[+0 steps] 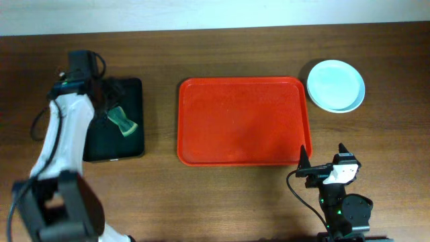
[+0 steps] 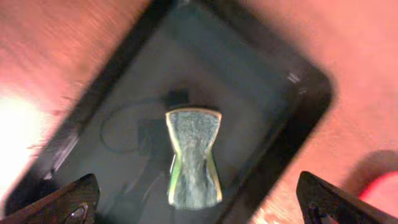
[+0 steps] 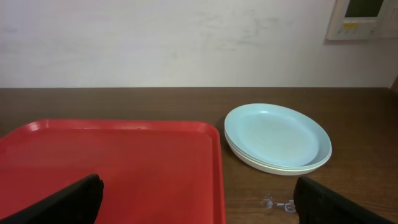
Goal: Clean dirty plates on tray and stack at the side
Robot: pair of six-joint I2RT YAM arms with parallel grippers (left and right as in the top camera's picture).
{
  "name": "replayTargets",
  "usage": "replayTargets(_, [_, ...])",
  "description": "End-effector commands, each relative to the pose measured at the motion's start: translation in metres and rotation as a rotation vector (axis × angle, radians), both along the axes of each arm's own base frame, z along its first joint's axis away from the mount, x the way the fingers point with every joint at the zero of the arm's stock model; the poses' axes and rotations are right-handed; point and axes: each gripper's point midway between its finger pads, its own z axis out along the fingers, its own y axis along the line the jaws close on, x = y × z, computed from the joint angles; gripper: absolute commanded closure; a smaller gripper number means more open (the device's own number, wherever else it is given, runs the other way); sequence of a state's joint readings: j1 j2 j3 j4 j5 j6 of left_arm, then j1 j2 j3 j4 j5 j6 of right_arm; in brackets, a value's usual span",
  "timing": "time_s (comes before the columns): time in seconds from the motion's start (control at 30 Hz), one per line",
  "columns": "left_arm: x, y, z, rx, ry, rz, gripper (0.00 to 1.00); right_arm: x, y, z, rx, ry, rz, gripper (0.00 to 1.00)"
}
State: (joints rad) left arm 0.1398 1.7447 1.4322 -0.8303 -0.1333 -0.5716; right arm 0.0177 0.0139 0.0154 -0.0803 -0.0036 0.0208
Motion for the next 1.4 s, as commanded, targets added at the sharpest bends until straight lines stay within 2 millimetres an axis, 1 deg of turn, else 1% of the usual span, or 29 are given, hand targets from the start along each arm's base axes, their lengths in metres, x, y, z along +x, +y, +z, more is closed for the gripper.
replayTargets(0.0, [-0.021,0.011,0.06,0.076,-0.119,0.032,0.01,0.0,0.001,-0.003,-0.006,-0.001,0.004,0.02])
replayTargets(0.07, [-0.03,0.005,0.084,0.078,-0.211,0.003,0.01,0.0,0.001,-0.003,-0.006,-0.001,0.004,0.02])
replayTargets(0.17, [-0.034,-0.01,0.106,0.123,-0.35,-0.163,0.01,0.0,0.001,-0.003,-0.006,-0.001,0.004,0.02])
replayTargets(0.2, [-0.04,-0.016,0.111,0.151,-0.417,-0.229,0.01,0.0,0.001,-0.003,-0.006,-0.001,0.004,0.02])
replayTargets(0.27, [-0.056,-0.019,0.112,0.195,-0.496,-0.257,0.01,0.0,0.001,-0.003,-0.006,-0.001,0.004,0.02])
replayTargets(0.33, [-0.084,-0.023,0.108,0.227,-0.602,-0.251,0.01,0.0,0.001,-0.003,-0.006,-0.001,0.004,0.02])
replayTargets(0.43, [-0.115,-0.028,0.116,0.279,-0.786,-0.24,0.01,0.0,0.001,-0.003,-0.006,-0.001,0.004,0.02])
replayTargets(0.5, [-0.132,-0.033,0.121,0.3,-0.897,-0.245,0.01,0.0,0.001,-0.003,-0.006,-0.001,0.004,0.01])
replayTargets(0.57, [-0.145,-0.034,0.115,0.316,-0.946,-0.24,0.01,0.0,0.001,-0.003,-0.006,-0.001,0.004,0.02])
replayTargets(0.63, [-0.151,-0.036,0.104,0.315,-0.956,-0.246,0.01,0.0,0.001,-0.003,-0.006,-0.001,0.004,0.02])
replayTargets(0.77, [-0.154,-0.046,0.083,0.328,-1.015,-0.294,0.01,0.0,0.001,-0.003,-0.006,-0.001,0.004,0.02])
replayTargets(0.87, [-0.157,-0.055,0.073,0.381,-1.073,-0.351,0.01,0.0,0.001,-0.003,-0.006,-0.001,0.004,0.02])
replayTargets(0.97, [-0.158,-0.065,0.062,0.449,-1.089,-0.435,0.01,0.0,0.001,-0.003,-0.006,-0.001,0.004,0.02])
replayTargets(1.1, [-0.161,-0.079,0.049,0.529,-1.057,-0.559,0.01,0.0,0.001,-0.003,-0.006,-0.001,0.004,0.02])
replayTargets(1.2, [-0.163,-0.085,0.04,0.58,-1.015,-0.633,0.01,0.0,0.001,-0.003,-0.006,-0.001,0.004,0.02])
replayTargets(1.27, [-0.166,-0.087,0.024,0.588,-0.949,-0.675,0.01,0.0,0.001,-0.003,-0.006,-0.001,0.004,0.02])
replayTargets(1.37, [-0.166,-0.088,0.023,0.583,-0.945,-0.679,0.01,0.0,0.001,-0.003,-0.006,-0.001,0.004,0.02])
